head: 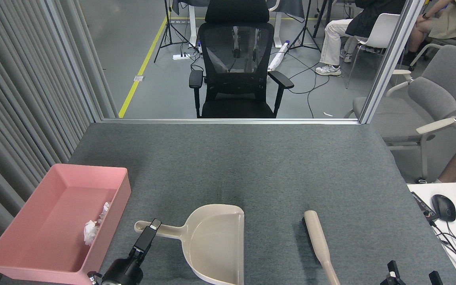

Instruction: Sweep and dump garbage into bin

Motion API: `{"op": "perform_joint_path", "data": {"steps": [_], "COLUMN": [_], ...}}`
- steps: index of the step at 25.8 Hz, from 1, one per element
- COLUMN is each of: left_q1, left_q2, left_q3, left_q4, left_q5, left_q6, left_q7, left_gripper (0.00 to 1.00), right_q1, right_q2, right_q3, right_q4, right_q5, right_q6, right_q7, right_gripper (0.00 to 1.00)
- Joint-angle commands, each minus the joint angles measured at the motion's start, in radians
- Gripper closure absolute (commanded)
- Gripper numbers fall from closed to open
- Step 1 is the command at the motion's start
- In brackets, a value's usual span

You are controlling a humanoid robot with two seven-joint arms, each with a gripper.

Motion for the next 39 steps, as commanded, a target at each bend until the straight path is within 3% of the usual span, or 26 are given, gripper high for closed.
{"op": "perform_joint_path", "data": {"steps": [1,6,9,12,16,19,21,24,31,39], "left_q1": [0.052,0.188,0.253,0.247,0.182,0.126,0.104,0.072,0.035,0.037], "left_q2": [0.006,0.023,0.035,0.045,0.052,0.06,0.083,0.104,0.155,0.147], "left_q3": [-0.002,-0.008,-0.069,-0.067,-0.063,-0.061,-0.063,-0.063,-0.063,-0.069], "left_q4": [-0.069,-0.265,-0.348,-0.344,-0.342,-0.342,-0.339,-0.332,-0.333,-0.332], "left_q5": [-0.006,-0.179,-0.268,-0.367,-0.42,-0.494,-0.509,-0.594,-0.821,-0.85], "left_q6": [0.023,0.018,-0.02,-0.097,-0.108,-0.111,-0.111,-0.111,-0.178,-0.186], "left_q7": [-0.002,-0.002,0.015,0.067,0.124,0.155,0.156,0.161,0.228,0.273], "left_gripper": [0.02,0.02,0.02,0.02,0.02,0.02,0.02,0.02,0.02,0.02], "right_q1": [0.0,-0.001,-0.02,-0.077,-0.15,-0.192,-0.199,-0.198,-0.27,-0.328], "right_q2": [0.0,0.0,-0.006,-0.038,-0.061,-0.041,0.006,0.054,0.066,0.127], "right_q3": [0.0,0.005,0.02,0.064,0.126,0.232,0.293,0.301,0.298,0.324], "right_q4": [0.0,-0.015,-0.044,-0.051,-0.044,-0.04,-0.046,-0.049,-0.002,0.011], "right_q5": [0.0,-0.006,-0.012,-0.005,0.041,0.161,0.202,0.209,0.207,0.232], "right_q6": [-0.001,-0.012,-0.013,-0.006,0.014,0.091,0.135,0.146,0.227,0.234], "right_q7": [0.0,0.017,0.078,0.097,0.098,0.109,0.14,0.14,0.112,0.111], "right_gripper": [0.04,0.04,0.04,0.04,0.03,0.03,0.03,0.03,0.03,0.03]}}
